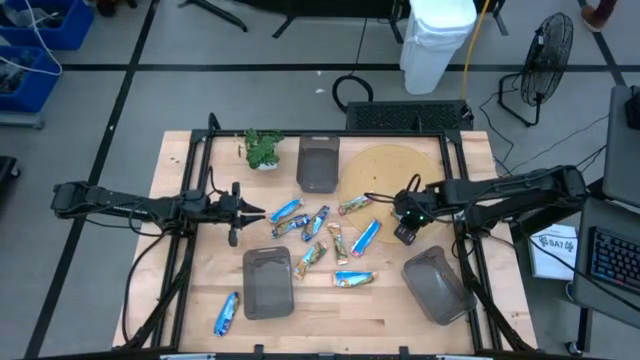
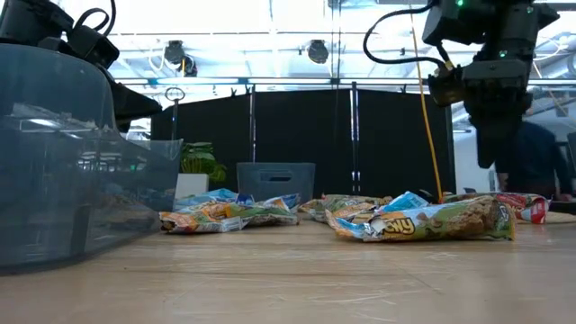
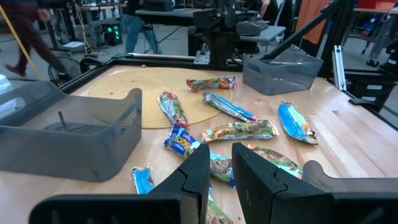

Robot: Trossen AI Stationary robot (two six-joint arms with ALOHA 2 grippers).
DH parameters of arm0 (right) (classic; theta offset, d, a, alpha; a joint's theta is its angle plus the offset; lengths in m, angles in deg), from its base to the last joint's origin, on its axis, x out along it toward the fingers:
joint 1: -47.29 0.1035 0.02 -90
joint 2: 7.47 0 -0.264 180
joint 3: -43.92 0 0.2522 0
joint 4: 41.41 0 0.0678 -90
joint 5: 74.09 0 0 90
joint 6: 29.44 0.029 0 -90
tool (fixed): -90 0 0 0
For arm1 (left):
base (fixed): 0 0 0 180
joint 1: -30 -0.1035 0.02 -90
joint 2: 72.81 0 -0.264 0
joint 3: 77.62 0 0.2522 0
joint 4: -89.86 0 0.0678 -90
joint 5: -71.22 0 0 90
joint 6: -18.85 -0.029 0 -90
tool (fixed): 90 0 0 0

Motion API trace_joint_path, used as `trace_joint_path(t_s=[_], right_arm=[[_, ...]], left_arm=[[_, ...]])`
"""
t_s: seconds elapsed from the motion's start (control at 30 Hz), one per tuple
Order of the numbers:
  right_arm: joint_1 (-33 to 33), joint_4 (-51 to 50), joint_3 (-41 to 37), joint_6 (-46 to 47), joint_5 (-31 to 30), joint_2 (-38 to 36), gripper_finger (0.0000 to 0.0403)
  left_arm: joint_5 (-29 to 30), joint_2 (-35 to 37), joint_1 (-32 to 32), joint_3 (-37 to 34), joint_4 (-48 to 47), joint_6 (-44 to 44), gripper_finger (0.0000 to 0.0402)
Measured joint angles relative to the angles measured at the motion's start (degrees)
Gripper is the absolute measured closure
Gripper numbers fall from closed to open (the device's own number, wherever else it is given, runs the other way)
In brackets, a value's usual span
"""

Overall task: Pick and place Granola Bars by type
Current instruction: Put the red granola bar into the bottom right black bin

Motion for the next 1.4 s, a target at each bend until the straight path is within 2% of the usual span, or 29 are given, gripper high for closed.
trace_joint_path(t_s=[0.13, 0.23, 0.4, 0.6, 0.73, 0.87, 1.0, 1.23, 1.4], right_arm=[[0.0, 4.1, -2.1, -0.6, 0.0, 2.2, 0.0244], [-1.0, 5.4, -2.8, -0.8, -0.3, 4.4, 0.0204], [-3.1, 5.5, -3.0, -1.8, -2.9, 7.9, 0.0189], [-5.1, 5.7, -3.0, -3.4, -2.9, 11.2, 0.0211], [-6.0, 5.8, -3.0, -3.6, -2.9, 12.2, 0.0241], [-6.2, 6.4, -3.0, -5.7, -2.7, 12.1, 0.0298], [-6.2, 7.8, -3.0, -9.9, -1.7, 12.0, 0.0383], [-6.0, 9.4, -0.1, -15.9, -4.7, 10.6, 0.0398], [-4.6, 5.3, 6.7, -18.2, -2.2, 5.0, 0.0400]], left_arm=[[0.0, 0.0, 0.0, 0.0, -0.1, 0.0, 0.0327], [0.0, 0.0, 0.0, 0.0, -0.1, 0.1, 0.0327], [0.0, 0.0, 0.0, 0.0, -0.1, 0.1, 0.0327], [0.0, 0.0, 0.0, 0.0, -0.4, 0.1, 0.0327], [0.0, 0.0, 0.0, 0.0, -0.9, 0.1, 0.0327], [0.0, 0.0, 0.0, 0.0, -1.1, 0.1, 0.0327], [0.1, 0.0, 0.0, 0.0, -1.1, 0.1, 0.0327], [0.1, 0.0, 0.0, 0.0, -1.1, 0.1, 0.0327], [0.6, 0.0, 0.0, 0.0, -1.1, 0.1, 0.0327]])
